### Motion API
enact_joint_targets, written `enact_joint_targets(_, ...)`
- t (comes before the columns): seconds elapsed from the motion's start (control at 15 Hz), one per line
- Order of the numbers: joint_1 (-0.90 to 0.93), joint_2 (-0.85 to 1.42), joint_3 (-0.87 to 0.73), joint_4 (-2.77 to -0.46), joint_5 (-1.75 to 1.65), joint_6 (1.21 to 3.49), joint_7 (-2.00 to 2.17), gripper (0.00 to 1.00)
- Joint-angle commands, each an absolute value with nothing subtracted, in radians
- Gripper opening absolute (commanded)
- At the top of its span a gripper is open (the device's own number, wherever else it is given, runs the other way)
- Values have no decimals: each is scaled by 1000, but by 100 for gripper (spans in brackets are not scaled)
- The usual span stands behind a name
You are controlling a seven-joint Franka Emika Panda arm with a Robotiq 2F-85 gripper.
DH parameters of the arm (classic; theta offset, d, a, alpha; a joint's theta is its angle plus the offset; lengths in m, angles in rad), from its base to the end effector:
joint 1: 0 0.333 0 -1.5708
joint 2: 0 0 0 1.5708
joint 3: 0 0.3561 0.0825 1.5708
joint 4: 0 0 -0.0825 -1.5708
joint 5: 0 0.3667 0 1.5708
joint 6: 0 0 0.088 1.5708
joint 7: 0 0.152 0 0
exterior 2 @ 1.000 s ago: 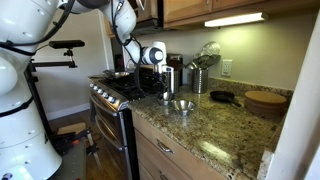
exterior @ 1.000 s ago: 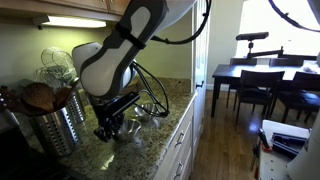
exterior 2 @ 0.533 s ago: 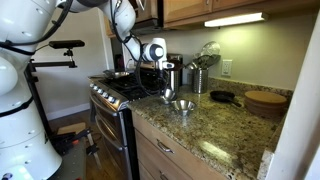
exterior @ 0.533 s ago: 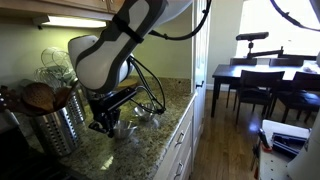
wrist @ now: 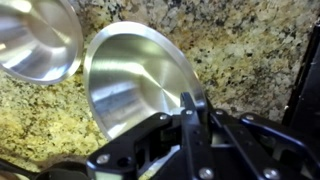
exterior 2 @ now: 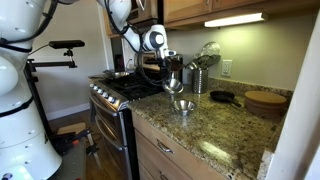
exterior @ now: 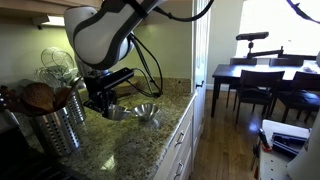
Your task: Put the left bowl in the right bowl
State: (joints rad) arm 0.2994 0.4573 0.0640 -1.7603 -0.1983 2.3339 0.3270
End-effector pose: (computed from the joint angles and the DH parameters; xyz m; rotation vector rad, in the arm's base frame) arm 0.6397 0.2285 0.3212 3.0472 0.2396 0.2340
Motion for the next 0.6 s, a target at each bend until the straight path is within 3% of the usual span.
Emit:
enact_joint_targets(0.0, 325, 386, 21, -1804, -283, 2311, 395, 9)
enact_joint_targets(0.53, 304, 387, -45, -1862, -415, 2234, 480, 9)
